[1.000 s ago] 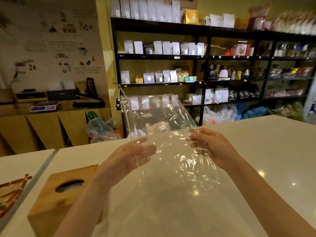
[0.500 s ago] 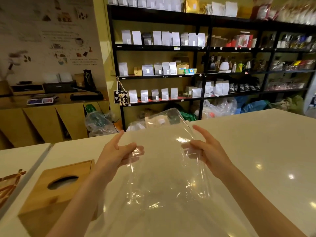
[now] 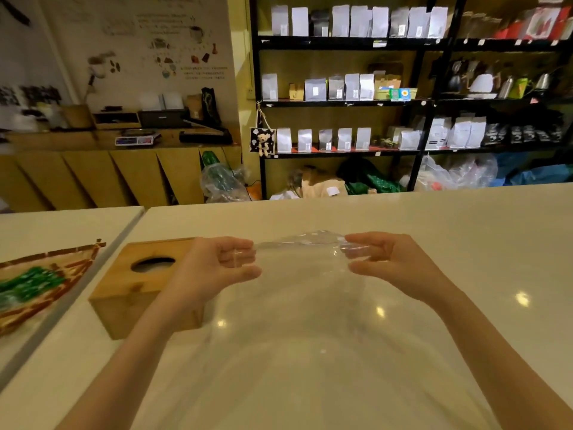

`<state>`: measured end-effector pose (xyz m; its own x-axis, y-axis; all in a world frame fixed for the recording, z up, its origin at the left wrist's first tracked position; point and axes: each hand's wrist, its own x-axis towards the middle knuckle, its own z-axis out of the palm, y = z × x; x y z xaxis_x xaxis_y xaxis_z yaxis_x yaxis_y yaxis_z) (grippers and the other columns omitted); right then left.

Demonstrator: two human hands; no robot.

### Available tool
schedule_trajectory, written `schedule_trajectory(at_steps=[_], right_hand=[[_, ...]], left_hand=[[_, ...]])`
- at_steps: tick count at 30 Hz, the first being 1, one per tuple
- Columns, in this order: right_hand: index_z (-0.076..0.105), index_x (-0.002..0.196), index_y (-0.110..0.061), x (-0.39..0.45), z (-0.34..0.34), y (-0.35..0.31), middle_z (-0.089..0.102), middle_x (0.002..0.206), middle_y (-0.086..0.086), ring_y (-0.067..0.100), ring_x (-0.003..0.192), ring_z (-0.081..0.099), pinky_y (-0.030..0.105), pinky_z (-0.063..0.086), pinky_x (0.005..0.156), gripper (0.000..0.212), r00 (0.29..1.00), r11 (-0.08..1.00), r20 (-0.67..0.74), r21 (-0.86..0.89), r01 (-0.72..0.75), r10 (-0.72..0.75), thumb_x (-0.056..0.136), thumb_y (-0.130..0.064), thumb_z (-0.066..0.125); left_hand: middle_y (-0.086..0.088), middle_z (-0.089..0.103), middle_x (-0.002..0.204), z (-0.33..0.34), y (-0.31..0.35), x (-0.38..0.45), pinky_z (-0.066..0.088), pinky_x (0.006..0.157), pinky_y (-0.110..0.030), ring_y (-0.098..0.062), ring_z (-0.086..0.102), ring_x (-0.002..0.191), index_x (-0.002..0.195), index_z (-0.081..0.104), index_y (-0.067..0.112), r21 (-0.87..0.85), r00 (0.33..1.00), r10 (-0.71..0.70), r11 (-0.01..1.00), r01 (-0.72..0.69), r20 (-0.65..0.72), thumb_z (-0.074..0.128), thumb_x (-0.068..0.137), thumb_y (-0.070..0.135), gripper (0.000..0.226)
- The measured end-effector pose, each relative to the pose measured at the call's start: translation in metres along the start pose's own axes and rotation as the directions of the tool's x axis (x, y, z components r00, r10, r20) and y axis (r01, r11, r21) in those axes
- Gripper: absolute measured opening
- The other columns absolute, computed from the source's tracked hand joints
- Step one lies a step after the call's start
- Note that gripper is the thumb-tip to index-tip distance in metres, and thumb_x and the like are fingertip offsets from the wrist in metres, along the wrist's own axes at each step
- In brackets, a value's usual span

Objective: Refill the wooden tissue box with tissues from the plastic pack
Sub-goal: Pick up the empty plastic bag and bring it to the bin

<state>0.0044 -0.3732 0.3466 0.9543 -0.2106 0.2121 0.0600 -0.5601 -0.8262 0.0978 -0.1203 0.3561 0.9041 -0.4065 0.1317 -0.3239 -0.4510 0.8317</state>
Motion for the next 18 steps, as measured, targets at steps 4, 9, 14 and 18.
schedule_trajectory(at_steps=[4, 9, 14, 18], right_hand=[[0.073, 0.091, -0.025, -0.013, 0.01, -0.01, 0.066, 0.077, -0.017, -0.009, 0.075, 0.058, 0.006, 0.04, 0.066, 0.012, 0.973, 0.939, -0.145, -0.32, 0.124, -0.178, 0.079, -0.025, 0.069], [0.069, 0.08, -0.024, -0.042, 0.014, -0.038, 0.058, 0.099, -0.003, 0.01, 0.092, 0.052, 0.024, 0.039, 0.08, 0.002, 0.979, 0.936, -0.099, -0.325, 0.138, -0.179, 0.079, -0.027, 0.069], [0.068, 0.086, -0.011, -0.103, 0.025, -0.08, 0.072, 0.092, 0.004, 0.017, 0.086, 0.07, 0.026, 0.053, 0.084, 0.009, 0.985, 0.972, 0.063, 0.185, 0.146, -0.16, 0.085, -0.017, 0.061], [0.064, 0.076, -0.009, -0.154, 0.049, -0.094, 0.07, 0.064, 0.005, 0.024, 0.059, 0.069, 0.029, 0.058, 0.057, 0.015, 0.976, 0.927, 0.143, 0.36, 0.104, -0.165, 0.087, -0.008, 0.054]], left_hand=[[0.006, 0.068, 0.087, -0.003, 0.003, -0.029, 0.04, 0.065, -0.008, 0.003, 0.056, 0.076, 0.101, 0.07, 0.02, 0.257, 0.964, 0.116, 0.965, -0.052, -0.24, 0.071, 0.075, 0.025, 0.026], [0.01, 0.053, 0.076, -0.018, 0.004, -0.075, 0.03, 0.054, -0.015, -0.003, 0.045, 0.068, 0.083, 0.073, 0.021, 0.361, 0.935, 0.149, 0.932, -0.025, -0.322, 0.073, 0.07, 0.03, 0.015], [0.006, 0.07, 0.082, -0.048, 0.004, -0.163, 0.04, 0.065, -0.015, -0.006, 0.061, 0.079, 0.058, 0.07, 0.029, -0.059, 0.999, 0.015, 0.998, -0.018, -0.047, 0.074, 0.07, 0.02, 0.016], [-0.005, 0.076, 0.082, -0.056, -0.006, -0.244, 0.056, 0.058, -0.019, -0.014, 0.07, 0.073, 0.074, 0.072, 0.014, -0.241, 0.953, 0.029, 0.969, 0.047, 0.3, 0.07, 0.071, 0.01, 0.005]])
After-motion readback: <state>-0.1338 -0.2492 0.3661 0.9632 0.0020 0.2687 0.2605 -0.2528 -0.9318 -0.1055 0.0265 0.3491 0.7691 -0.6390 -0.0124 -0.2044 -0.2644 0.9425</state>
